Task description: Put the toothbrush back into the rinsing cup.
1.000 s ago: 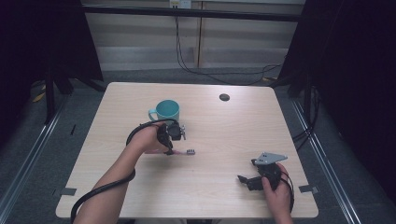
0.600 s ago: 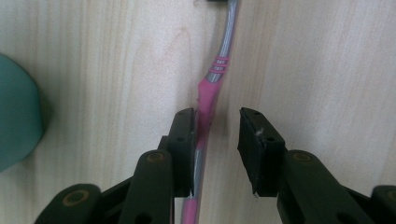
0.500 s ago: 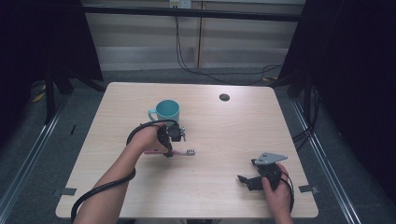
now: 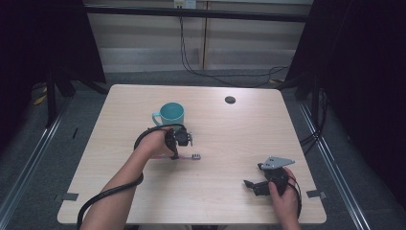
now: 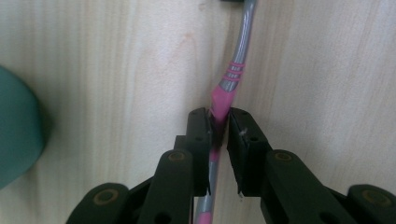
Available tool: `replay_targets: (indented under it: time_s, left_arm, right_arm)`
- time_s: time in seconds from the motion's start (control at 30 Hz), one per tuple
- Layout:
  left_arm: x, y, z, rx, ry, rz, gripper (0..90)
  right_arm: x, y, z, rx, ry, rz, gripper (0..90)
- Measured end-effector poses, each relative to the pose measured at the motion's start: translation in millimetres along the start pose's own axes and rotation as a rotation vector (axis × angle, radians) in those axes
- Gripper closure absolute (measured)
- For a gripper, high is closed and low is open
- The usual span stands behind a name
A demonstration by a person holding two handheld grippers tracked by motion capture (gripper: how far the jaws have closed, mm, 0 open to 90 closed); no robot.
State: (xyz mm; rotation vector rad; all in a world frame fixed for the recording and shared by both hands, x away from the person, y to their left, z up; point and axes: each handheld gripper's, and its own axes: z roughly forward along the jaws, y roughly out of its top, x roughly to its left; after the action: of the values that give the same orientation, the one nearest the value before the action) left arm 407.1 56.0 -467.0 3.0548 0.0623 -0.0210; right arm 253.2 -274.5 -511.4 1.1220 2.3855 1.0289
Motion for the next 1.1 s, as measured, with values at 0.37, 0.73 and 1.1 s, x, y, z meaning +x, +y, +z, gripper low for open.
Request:
replay_targets:
  time_s: [0.37,0.73,1.1]
  left_arm:
    - [-0.9,3.2,0.1,0.000,-0.011,-0.059,82.5]
    - [-3.1,3.4,-8.2,-0.086,-0.021,-0.120,82.6]
    - [-0.1,-3.4,-35.7,-0.243,-0.039,-0.213,82.6]
  right_arm:
    - [0.0,0.0,0.0,0.000,0.000,0.000,11.0]
    - [0.0,0.0,0.0,0.000,0.000,0.000,11.0]
    - [0.0,0.0,0.0,0.000,0.000,0.000,11.0]
